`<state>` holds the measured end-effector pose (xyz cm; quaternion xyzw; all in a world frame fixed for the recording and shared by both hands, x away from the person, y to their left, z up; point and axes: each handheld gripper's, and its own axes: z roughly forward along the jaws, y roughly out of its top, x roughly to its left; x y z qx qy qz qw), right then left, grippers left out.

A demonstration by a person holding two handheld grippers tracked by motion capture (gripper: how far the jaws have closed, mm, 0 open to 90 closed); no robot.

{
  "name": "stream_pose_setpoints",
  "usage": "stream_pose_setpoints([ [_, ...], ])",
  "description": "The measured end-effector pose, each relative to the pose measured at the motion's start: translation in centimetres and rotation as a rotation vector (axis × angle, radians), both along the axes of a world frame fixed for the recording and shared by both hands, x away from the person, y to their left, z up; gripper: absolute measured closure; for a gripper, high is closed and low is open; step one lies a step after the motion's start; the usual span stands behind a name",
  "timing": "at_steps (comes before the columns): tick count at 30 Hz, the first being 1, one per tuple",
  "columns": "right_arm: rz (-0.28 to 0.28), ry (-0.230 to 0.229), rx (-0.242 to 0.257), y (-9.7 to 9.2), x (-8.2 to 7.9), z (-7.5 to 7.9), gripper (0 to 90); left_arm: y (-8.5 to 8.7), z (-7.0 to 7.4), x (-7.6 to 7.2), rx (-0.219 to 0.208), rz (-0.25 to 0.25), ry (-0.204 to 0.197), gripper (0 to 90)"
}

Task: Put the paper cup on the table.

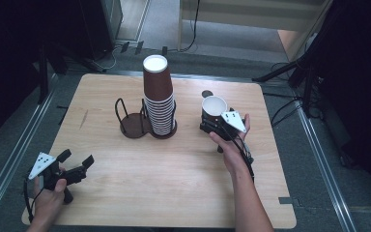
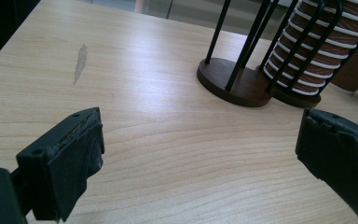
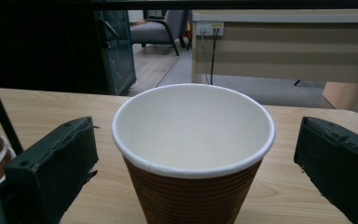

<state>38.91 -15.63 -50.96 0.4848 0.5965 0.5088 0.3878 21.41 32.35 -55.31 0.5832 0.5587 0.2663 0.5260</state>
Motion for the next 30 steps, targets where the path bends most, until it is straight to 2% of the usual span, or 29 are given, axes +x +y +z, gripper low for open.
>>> stream_pose_setpoints([
  [21, 0.046, -0.036, 0.022, -1.7, -3.5, 1.5, 0.0, -0.1, 0.0, 0.0, 0.007, -0.001, -0.004, 2.0],
  [30, 0.029, -0.041, 0.042, -2.8, -4.8, 1.5, 0.0, 0.0, 0.0, 0.0, 0.005, 0.0, -0.001, 2.0],
])
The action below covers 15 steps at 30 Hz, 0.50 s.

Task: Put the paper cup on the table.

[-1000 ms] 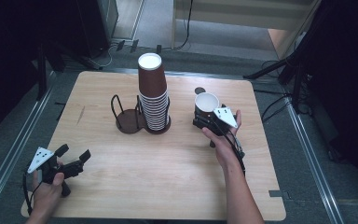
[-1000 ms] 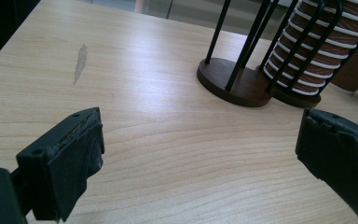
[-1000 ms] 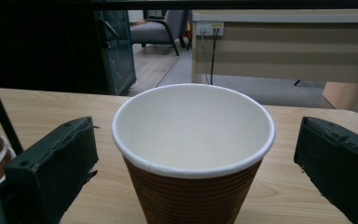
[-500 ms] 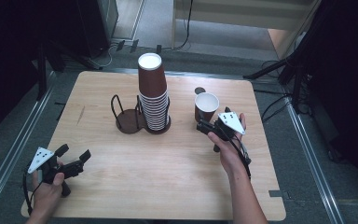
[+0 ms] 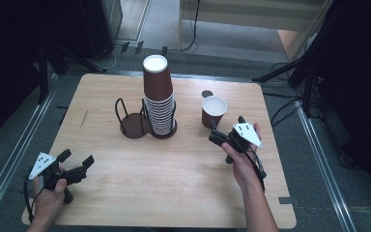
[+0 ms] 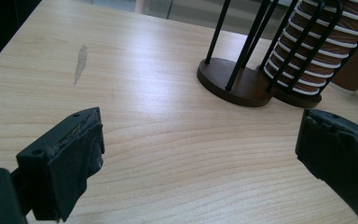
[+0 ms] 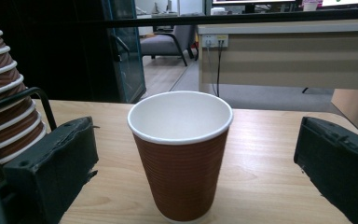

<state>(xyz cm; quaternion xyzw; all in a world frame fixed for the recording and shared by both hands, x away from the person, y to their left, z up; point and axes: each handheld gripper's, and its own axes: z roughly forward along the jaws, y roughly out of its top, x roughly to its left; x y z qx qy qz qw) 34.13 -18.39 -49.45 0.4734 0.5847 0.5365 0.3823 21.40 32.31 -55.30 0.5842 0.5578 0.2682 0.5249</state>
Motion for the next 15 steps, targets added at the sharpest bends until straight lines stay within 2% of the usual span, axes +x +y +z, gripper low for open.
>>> stream_pose_setpoints([
  [15, -0.031, 0.006, -0.001, -2.7, -2.0, -0.6, 0.0, 0.0, 0.0, 0.0, -0.002, -0.002, 0.003, 2.0],
])
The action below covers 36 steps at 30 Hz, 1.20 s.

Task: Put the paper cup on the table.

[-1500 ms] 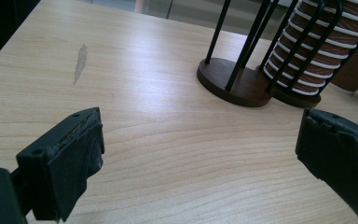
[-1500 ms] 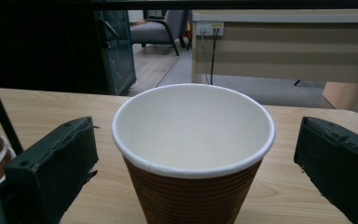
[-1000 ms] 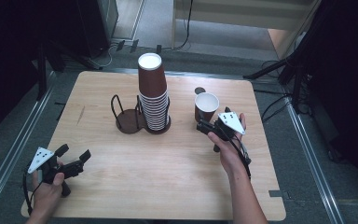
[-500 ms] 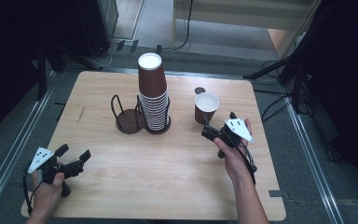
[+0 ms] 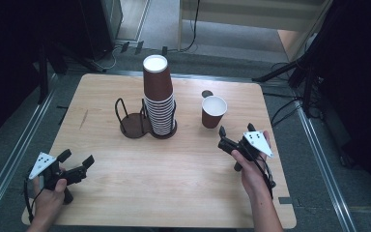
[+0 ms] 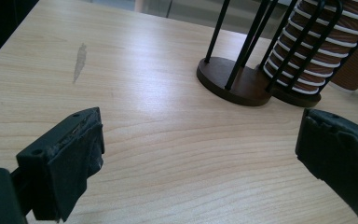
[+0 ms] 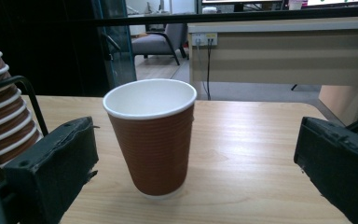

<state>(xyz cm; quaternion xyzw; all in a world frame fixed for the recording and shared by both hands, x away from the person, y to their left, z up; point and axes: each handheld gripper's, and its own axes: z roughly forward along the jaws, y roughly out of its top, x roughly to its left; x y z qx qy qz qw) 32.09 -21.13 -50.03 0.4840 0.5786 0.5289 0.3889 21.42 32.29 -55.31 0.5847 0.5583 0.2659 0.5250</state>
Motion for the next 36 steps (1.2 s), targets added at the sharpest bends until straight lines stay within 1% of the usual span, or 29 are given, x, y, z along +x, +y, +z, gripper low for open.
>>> stream_pose_setpoints([
  [4, -0.014, 0.002, 0.001, -0.8, -0.5, -0.2, 0.0, 0.0, 0.0, 0.0, 0.001, 0.002, 0.0, 2.0],
  [5, -0.015, -0.004, 0.001, -1.0, -0.6, -0.2, 0.0, 0.0, 0.0, 0.0, 0.001, 0.001, 0.0, 2.0],
  [8, -0.028, 0.003, 0.005, -1.6, -1.0, -0.3, 0.0, 0.0, 0.0, 0.0, 0.0, 0.001, 0.0, 2.0],
  [10, -0.036, 0.007, -0.003, -2.2, -1.4, -0.5, 0.0, 0.0, 0.0, 0.0, 0.0, 0.0, 0.001, 2.0],
  [13, -0.04, 0.008, -0.009, -2.7, -1.7, -0.6, 0.0, 0.0, 0.0, 0.0, 0.0, 0.0, 0.0, 2.0],
  [20, -0.064, 0.019, -0.011, -4.5, -2.7, -0.9, 0.0, -0.1, 0.0, 0.0, 0.001, -0.001, 0.0, 2.0],
  [24, -0.07, 0.023, -0.023, -5.1, -3.1, -1.1, 0.0, 0.0, 0.0, -0.1, 0.002, 0.0, 0.0, 2.0],
  [28, -0.081, 0.025, -0.024, -5.8, -3.6, -1.4, 0.0, 0.0, 0.0, -0.1, 0.003, 0.001, 0.0, 2.0],
  [29, -0.088, 0.033, -0.018, -6.2, -3.9, -1.6, 0.0, 0.0, 0.0, -0.1, 0.004, 0.001, -0.001, 2.0],
  [36, -0.102, 0.043, -0.024, -7.2, -5.0, -2.1, 0.0, 0.0, 0.0, -0.1, 0.004, 0.001, -0.002, 2.0],
])
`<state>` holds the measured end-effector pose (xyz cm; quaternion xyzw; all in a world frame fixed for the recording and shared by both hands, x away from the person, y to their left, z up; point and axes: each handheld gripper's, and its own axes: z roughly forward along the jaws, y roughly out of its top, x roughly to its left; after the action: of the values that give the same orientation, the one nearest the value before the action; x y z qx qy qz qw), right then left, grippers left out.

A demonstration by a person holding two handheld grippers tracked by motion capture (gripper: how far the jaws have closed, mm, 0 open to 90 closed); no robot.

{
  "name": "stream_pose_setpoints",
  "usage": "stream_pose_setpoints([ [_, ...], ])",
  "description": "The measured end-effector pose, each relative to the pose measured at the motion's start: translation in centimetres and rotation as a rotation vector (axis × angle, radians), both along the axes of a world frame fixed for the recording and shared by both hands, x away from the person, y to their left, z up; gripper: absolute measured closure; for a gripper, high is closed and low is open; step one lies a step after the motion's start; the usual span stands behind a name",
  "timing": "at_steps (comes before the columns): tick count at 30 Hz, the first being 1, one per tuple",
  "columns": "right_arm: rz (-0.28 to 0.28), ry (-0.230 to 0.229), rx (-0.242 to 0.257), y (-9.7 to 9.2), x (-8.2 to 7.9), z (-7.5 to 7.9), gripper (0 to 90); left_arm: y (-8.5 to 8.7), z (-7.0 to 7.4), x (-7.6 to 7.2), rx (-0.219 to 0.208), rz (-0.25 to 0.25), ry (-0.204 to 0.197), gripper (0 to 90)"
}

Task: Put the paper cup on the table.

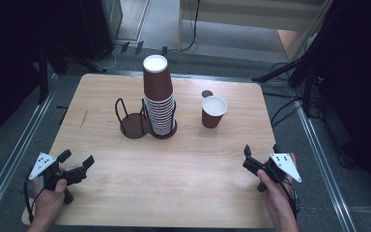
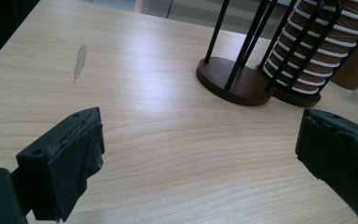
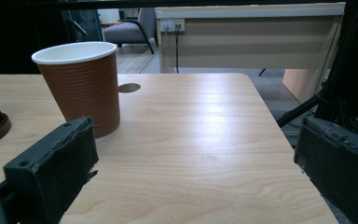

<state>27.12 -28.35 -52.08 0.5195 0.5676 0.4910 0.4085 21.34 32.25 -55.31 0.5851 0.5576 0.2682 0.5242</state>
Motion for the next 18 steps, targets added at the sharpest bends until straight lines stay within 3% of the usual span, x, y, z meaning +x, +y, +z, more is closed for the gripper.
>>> stream_pose_setpoints([
  [18, -0.062, 0.027, -0.031, -2.9, -2.7, -1.2, 0.0, 0.0, 0.0, 0.0, 0.001, 0.009, -0.002, 2.0],
])
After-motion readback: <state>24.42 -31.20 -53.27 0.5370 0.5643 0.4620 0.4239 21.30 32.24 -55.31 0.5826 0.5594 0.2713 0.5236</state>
